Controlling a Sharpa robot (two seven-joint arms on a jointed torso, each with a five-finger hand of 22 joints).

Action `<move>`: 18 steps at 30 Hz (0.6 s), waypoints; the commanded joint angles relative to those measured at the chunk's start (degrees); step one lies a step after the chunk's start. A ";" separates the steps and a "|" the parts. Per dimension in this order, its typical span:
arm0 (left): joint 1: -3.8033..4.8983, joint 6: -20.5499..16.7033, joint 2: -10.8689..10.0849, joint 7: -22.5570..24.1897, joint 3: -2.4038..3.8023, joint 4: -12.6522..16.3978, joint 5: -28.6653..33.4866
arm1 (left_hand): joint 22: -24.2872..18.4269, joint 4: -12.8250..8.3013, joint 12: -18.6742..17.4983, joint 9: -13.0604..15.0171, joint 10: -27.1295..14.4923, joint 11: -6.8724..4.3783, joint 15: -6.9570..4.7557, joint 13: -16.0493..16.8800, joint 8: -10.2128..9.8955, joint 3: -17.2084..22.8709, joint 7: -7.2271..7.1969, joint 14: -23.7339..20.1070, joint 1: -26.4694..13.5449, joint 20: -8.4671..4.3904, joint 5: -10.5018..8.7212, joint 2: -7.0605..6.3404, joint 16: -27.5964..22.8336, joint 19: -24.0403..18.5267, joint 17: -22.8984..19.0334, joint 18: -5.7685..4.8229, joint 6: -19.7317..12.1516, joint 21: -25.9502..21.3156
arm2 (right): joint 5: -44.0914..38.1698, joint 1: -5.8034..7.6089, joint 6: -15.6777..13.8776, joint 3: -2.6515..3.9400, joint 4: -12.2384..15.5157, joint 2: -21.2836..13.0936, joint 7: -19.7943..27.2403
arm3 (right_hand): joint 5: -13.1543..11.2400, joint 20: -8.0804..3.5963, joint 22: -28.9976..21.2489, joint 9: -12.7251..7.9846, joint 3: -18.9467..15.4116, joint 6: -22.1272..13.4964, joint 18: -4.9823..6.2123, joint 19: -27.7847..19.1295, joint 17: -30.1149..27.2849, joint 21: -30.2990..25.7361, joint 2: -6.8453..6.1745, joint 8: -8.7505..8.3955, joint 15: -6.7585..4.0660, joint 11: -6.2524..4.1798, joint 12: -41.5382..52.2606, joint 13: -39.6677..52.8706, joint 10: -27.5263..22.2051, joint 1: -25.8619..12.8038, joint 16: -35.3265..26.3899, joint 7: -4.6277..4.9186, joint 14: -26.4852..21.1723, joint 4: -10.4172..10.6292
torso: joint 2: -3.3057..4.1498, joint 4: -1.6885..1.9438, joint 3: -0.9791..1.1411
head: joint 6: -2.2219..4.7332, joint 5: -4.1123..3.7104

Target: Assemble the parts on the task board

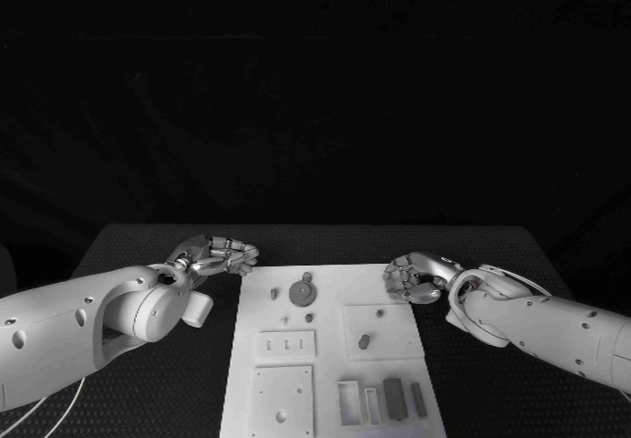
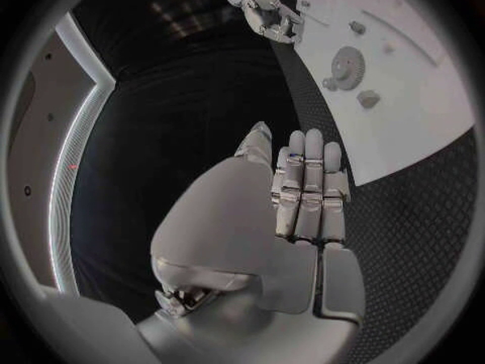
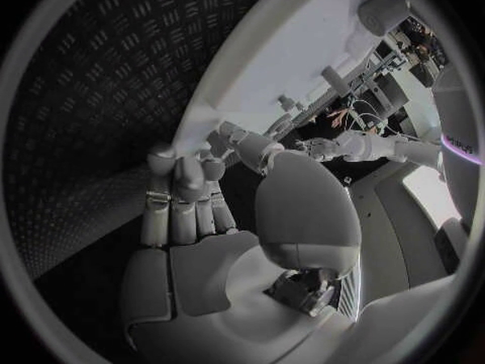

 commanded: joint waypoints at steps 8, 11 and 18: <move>0.01 0.67 0.02 0.45 0.03 0.14 0.14 | -0.08 -0.05 -0.26 0.05 0.33 0.03 0.05 0.07 -0.37 0.31 0.18 0.20 -0.35 -0.12 -0.37 -0.36 -0.13 -0.28 0.10 0.14 0.31 0.36 | -1.42 -0.53 1.30 -0.13 0.10 0.25 -0.61 | -0.33 -0.43 0.91 0.28 0.30 12.64 1.36 0.01 0.13 0.38 0.70 0.37 -0.42 -1.57 -0.05 -0.08 -1.05 -0.08 -0.31 -0.71 0.02 -0.06 | -0.01 0.00 0.01 | -0.22 0.03; 0.01 0.64 -0.02 0.43 0.03 0.14 0.14 | -0.08 -0.06 -0.26 0.05 0.33 0.04 0.05 0.07 -0.38 0.31 0.19 0.20 -0.34 -0.13 -0.37 -0.36 -0.13 -0.28 0.11 0.15 0.30 0.36 | -1.73 -0.55 1.15 -0.13 0.10 0.22 -0.67 | -0.33 -0.47 0.93 0.73 0.56 13.63 1.36 0.03 0.20 0.45 1.24 1.01 -0.61 -1.84 -0.02 -0.07 -0.87 0.10 -0.27 -1.03 0.11 -0.06 | 0.00 0.03 -0.01 | -0.30 -0.05; 0.01 0.67 -0.01 0.44 0.03 0.14 0.14 | -0.09 -0.07 -0.28 0.05 0.32 0.04 0.05 0.08 -0.41 0.30 0.20 0.19 -0.34 -0.13 -0.37 -0.37 -0.14 -0.28 0.11 0.15 0.27 0.37 | -1.99 -0.60 0.68 -0.13 0.25 0.19 -1.05 | -0.33 -0.54 0.90 1.88 0.51 14.47 1.36 0.20 0.31 0.59 2.14 2.05 -1.06 -2.34 -0.02 -0.09 -0.34 0.10 -0.25 -1.53 0.30 -0.47 | -0.01 0.02 0.03 | -0.34 -0.03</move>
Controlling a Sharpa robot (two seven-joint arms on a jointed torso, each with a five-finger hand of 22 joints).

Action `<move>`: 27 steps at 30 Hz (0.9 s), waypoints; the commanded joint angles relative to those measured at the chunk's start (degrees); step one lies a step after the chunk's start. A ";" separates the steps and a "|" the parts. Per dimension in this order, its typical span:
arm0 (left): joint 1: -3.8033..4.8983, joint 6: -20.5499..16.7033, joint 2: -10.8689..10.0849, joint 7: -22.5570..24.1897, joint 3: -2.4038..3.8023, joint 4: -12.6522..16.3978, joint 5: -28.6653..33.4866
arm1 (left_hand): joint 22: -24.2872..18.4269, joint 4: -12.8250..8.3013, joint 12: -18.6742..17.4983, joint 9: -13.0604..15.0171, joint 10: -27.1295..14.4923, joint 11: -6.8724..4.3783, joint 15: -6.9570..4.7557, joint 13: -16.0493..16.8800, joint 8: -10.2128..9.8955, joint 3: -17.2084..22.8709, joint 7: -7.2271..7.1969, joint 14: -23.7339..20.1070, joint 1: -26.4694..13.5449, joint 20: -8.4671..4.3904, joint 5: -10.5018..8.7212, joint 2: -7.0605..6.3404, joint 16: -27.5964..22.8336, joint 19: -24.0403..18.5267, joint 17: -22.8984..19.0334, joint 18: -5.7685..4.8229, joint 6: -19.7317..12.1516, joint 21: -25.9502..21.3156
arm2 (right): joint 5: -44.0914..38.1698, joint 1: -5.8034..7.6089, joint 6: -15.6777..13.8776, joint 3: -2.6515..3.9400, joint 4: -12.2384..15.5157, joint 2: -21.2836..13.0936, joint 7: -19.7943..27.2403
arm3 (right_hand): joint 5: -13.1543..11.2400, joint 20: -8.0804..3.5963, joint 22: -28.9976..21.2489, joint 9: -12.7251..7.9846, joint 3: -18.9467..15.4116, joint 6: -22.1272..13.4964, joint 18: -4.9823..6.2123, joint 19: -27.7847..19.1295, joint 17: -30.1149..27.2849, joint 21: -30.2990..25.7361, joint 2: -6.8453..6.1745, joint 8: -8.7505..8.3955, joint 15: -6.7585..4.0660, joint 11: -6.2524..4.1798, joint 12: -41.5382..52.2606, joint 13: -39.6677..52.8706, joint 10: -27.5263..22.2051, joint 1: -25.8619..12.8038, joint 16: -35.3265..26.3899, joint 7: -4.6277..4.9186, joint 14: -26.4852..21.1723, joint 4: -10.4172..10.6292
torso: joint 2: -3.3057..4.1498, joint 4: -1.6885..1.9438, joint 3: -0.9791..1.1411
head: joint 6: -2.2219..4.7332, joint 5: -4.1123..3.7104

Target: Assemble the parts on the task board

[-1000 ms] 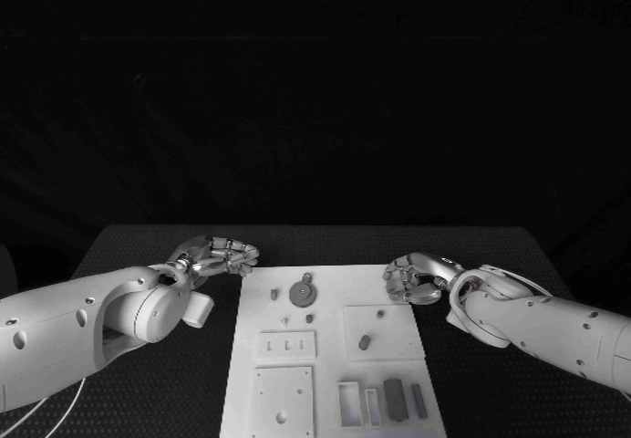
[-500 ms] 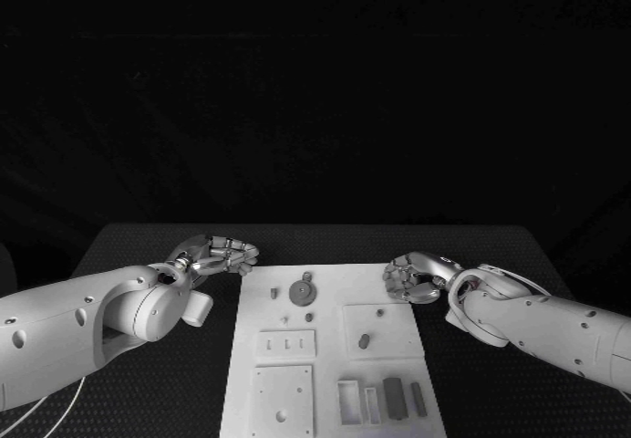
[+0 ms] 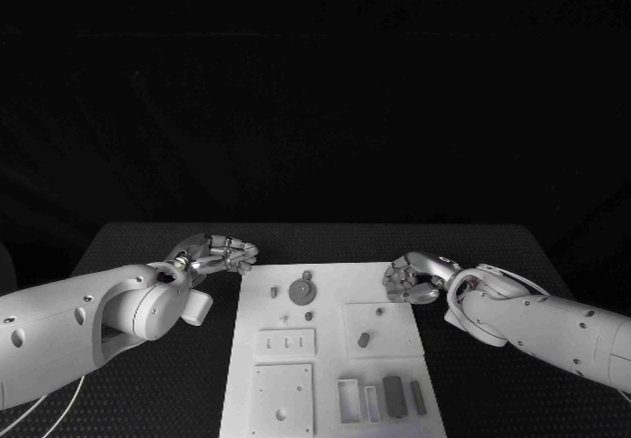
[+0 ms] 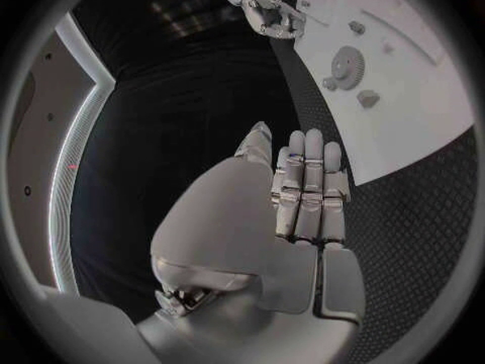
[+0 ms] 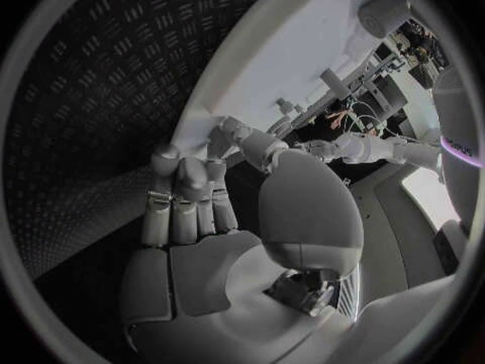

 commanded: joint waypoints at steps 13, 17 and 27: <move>0.01 0.67 0.05 0.46 0.02 0.11 0.14 | -0.11 -0.07 -0.31 0.07 0.31 0.05 0.05 0.11 -0.22 0.31 0.22 0.19 -0.34 -0.13 -0.37 -0.36 -0.15 -0.29 0.08 0.15 0.23 0.40 | -1.35 -0.36 0.34 -0.18 0.35 -0.04 -0.91 | -0.32 -0.58 0.76 1.65 -0.04 4.98 -0.18 0.29 0.15 0.35 1.84 1.15 -0.02 -0.25 -0.10 -0.12 0.79 -0.45 -0.27 2.04 0.57 -0.99 | 0.01 -0.03 0.05 | -0.06 0.03; 0.01 0.78 0.09 0.51 0.02 0.07 0.13 | -0.11 -0.07 -0.32 0.07 0.31 0.05 0.05 0.11 -0.22 0.31 0.22 0.19 -0.33 -0.13 -0.37 -0.35 -0.15 -0.30 0.09 0.15 0.23 0.40 | -1.32 -0.37 -0.73 -0.18 0.54 -0.08 -1.38 | -0.32 -0.59 0.75 1.74 -0.04 4.98 -0.18 0.31 0.16 0.36 1.92 1.19 -0.02 -0.26 -0.10 -0.11 0.84 -0.53 -0.27 2.02 0.59 -1.09 | 0.00 -0.01 0.03 | -0.04 -0.02; 0.04 2.74 0.40 -2.29 0.03 -0.12 -3.26 | -0.17 -0.03 0.56 0.76 2.50 -0.96 -0.49 0.79 0.94 0.28 -1.06 1.83 -1.12 -0.45 -0.43 0.47 0.75 0.01 0.67 0.19 2.80 0.90 | -3.37 0.62 -1.78 0.14 3.23 -0.96 -5.02 | -0.32 -0.75 0.76 1.94 0.11 5.08 -0.18 0.49 0.23 0.47 2.09 1.24 -0.09 -0.30 -0.06 -0.10 1.11 -0.70 -0.16 2.00 0.82 -1.58 | -0.09 -0.07 -0.04 | 0.37 -0.20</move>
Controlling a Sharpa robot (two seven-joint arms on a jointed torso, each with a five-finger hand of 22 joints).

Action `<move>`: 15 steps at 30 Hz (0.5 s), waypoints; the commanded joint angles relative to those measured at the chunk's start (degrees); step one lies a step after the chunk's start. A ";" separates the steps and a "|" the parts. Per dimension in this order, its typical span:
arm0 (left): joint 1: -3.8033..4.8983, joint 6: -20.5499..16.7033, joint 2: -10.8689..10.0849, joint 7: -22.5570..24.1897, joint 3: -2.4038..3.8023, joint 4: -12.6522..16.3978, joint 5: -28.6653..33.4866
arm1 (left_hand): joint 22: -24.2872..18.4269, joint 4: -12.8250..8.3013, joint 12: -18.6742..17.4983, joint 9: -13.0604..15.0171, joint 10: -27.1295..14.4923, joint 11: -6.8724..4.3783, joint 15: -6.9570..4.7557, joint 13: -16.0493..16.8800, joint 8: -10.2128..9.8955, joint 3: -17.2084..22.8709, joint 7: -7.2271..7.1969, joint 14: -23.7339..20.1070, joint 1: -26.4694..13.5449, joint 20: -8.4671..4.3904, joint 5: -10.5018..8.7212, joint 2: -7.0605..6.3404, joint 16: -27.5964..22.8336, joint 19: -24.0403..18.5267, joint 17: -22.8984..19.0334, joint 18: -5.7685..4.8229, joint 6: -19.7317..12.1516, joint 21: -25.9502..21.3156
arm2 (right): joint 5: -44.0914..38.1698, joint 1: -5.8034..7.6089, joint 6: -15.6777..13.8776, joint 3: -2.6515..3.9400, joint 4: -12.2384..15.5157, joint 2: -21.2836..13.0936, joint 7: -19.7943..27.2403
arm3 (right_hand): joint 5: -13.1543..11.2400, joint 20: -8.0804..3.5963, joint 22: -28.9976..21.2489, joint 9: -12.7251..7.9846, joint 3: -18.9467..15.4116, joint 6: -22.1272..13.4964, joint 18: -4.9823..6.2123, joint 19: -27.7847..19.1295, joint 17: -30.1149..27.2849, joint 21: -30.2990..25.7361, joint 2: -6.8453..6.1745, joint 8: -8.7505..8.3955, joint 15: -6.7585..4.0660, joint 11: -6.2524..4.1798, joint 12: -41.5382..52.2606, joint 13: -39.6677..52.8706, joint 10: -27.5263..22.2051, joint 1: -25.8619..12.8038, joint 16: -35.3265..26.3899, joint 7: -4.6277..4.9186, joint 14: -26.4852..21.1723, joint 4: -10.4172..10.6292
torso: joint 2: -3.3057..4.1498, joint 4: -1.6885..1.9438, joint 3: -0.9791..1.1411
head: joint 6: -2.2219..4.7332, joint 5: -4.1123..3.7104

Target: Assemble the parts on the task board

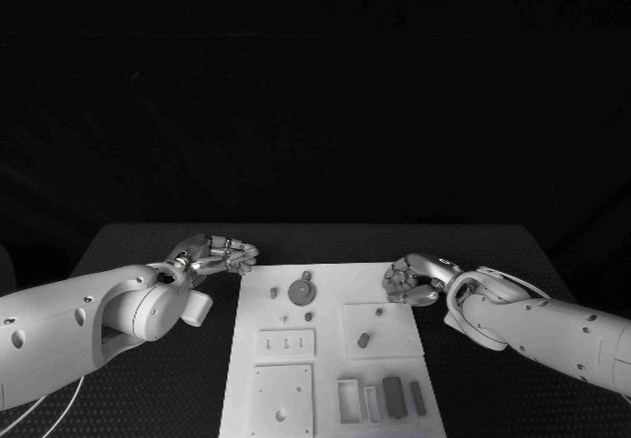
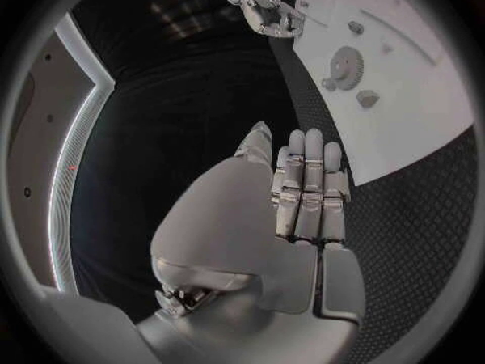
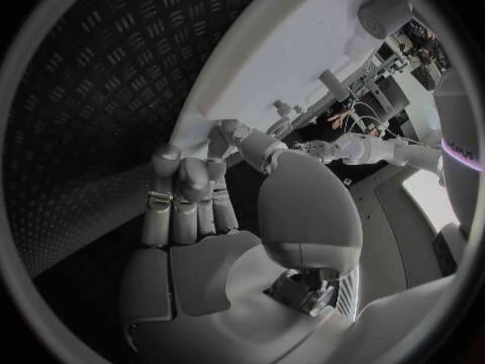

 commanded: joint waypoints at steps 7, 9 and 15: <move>0.31 4.01 1.49 -7.32 0.06 -0.24 -7.20 | -0.41 0.08 1.14 0.50 3.86 -1.68 -0.85 1.09 1.37 -0.65 -2.14 2.20 -6.53 -1.16 -2.40 -0.04 1.15 0.39 0.86 -0.10 5.06 0.96 | -7.69 4.07 2.02 0.26 3.88 0.21 -7.68 | -0.26 -0.43 0.78 1.98 0.10 5.07 -0.03 0.20 0.11 0.31 0.52 1.13 -0.12 -0.14 -0.07 -0.04 0.63 -0.35 -0.15 2.06 0.52 -0.80 | -0.06 -0.10 -0.02 | 0.80 -0.23; 0.40 4.79 2.08 -9.05 0.07 -0.43 -8.60 | -0.46 0.07 1.08 0.44 4.11 -1.78 -0.92 1.17 1.31 -0.75 -2.30 2.30 -8.16 -1.28 -3.90 -0.13 1.20 0.49 0.94 -0.12 5.49 1.11 | -9.08 4.73 2.08 0.26 5.02 0.25 -8.44 | -0.26 -0.46 0.77 2.00 0.15 5.10 -0.03 0.24 0.12 0.32 0.50 1.13 -0.13 -0.15 -0.07 -0.04 0.67 -0.37 -0.14 2.04 0.54 -0.88 | -0.08 -0.14 -0.04 | 1.03 -0.36; 0.42 3.32 4.38 -11.42 0.07 -1.16 -9.56 | -0.62 0.05 1.49 -0.13 6.11 -2.66 -1.65 1.74 0.73 0.02 -2.64 3.48 -10.80 -1.86 -4.88 -0.63 2.36 0.75 1.75 -0.09 6.63 1.71 | -11.53 6.40 2.16 0.26 8.76 1.02 -11.65 | -0.26 -0.57 0.75 2.07 0.35 5.29 -0.03 0.41 0.16 0.38 0.40 1.13 -0.15 -0.19 -0.07 -0.05 0.87 -0.56 -0.08 2.01 0.68 -1.13 | -0.58 -0.22 -0.21 | 1.37 -0.12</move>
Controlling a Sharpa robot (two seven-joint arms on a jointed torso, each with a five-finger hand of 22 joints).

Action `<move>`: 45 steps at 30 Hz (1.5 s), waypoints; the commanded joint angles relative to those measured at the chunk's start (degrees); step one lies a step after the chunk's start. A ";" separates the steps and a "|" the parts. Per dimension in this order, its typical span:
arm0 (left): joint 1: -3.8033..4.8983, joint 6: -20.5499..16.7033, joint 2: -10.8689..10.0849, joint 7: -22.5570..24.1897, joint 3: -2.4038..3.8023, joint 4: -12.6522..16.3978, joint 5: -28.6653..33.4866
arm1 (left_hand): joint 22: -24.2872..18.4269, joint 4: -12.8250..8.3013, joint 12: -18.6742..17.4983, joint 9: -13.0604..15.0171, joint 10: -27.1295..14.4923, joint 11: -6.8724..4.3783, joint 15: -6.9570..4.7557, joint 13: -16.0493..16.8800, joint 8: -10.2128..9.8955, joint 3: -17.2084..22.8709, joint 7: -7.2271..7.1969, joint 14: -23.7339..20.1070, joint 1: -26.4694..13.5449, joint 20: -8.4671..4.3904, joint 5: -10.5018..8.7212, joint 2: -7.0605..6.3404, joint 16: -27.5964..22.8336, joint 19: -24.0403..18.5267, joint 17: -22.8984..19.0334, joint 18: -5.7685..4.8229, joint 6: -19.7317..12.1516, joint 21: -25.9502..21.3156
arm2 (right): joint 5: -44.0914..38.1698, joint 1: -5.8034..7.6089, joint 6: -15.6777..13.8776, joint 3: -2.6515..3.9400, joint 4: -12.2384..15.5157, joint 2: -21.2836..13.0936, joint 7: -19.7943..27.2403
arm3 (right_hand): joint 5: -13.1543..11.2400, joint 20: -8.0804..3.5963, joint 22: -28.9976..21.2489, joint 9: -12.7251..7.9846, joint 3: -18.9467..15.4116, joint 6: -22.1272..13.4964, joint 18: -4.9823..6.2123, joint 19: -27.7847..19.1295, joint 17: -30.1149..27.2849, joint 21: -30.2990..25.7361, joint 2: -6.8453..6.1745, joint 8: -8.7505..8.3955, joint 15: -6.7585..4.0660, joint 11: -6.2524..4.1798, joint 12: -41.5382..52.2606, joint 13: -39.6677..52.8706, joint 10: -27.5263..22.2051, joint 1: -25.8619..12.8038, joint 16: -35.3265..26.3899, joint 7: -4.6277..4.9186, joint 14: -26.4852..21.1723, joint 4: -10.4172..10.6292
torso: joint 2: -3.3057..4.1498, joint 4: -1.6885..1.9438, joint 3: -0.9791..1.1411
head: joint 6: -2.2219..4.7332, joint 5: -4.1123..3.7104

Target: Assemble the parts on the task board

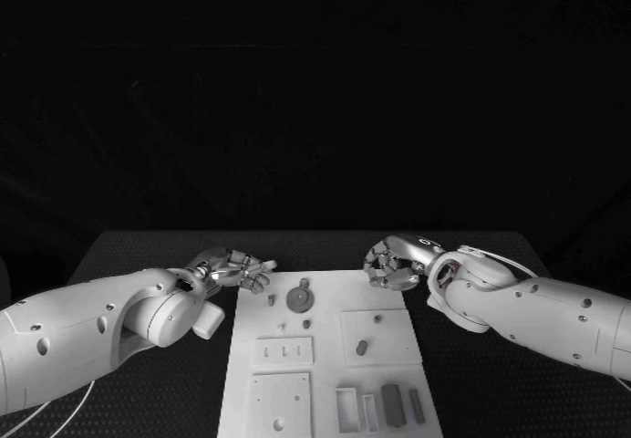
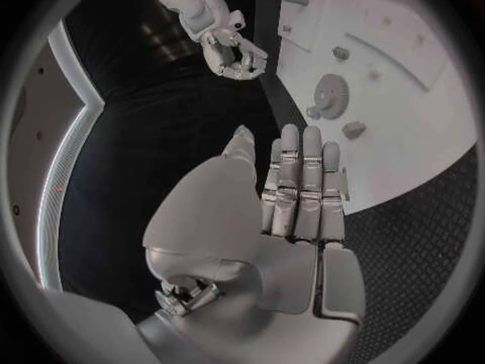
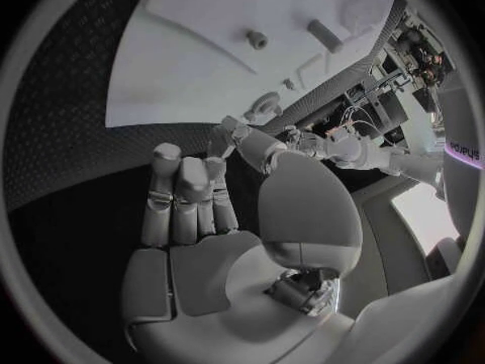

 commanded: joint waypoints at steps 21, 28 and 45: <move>0.06 -1.97 7.92 -8.95 -0.01 0.30 -2.89 | -0.50 0.20 0.20 -1.14 1.74 -0.64 -0.71 0.92 -1.94 -0.18 0.41 0.49 -6.60 -1.11 -0.69 -1.07 2.29 0.57 1.41 -0.01 0.19 1.50 | -8.07 0.77 1.18 0.01 6.43 9.57 -13.93 | -0.28 -0.52 0.75 2.11 2.41 6.31 0.47 0.87 0.28 0.81 -0.54 0.63 -0.13 -0.42 -0.08 0.03 1.37 -1.23 0.19 1.80 1.10 -1.29 | -2.63 0.19 -0.34 | 0.34 1.91; 0.05 -2.67 7.37 -8.09 -0.01 1.45 -2.00 | -0.63 0.20 0.14 -1.15 1.75 -0.68 -0.77 1.04 -2.00 -0.23 0.35 0.36 -8.17 -1.19 -0.69 -1.31 2.44 0.54 1.51 0.07 0.28 1.59 | -8.29 0.66 1.69 0.00 6.35 10.43 -14.63 | -0.27 -0.53 0.73 2.15 2.89 6.47 0.47 1.00 0.30 0.86 -0.71 0.56 -0.14 -0.46 -0.12 0.04 1.48 -1.34 0.21 1.76 1.17 -1.38 | -2.55 0.11 -0.36 | 0.40 2.00; 0.05 -2.10 7.26 -9.36 -0.01 2.15 -2.22 | -0.69 0.03 0.14 -0.92 1.94 -0.82 -0.85 1.40 -1.57 0.79 -0.13 0.28 -5.60 -1.23 -0.62 -1.03 2.81 0.24 1.72 0.12 1.39 1.93 | -8.42 0.17 1.61 -0.01 6.53 11.42 -15.08 | -0.26 -0.52 0.71 2.22 3.34 6.58 0.47 1.08 0.32 0.89 -0.86 0.48 -0.16 -0.49 -0.19 0.05 1.57 -1.48 0.21 1.72 1.21 -1.52 | -2.43 0.17 -0.26 | 0.27 1.76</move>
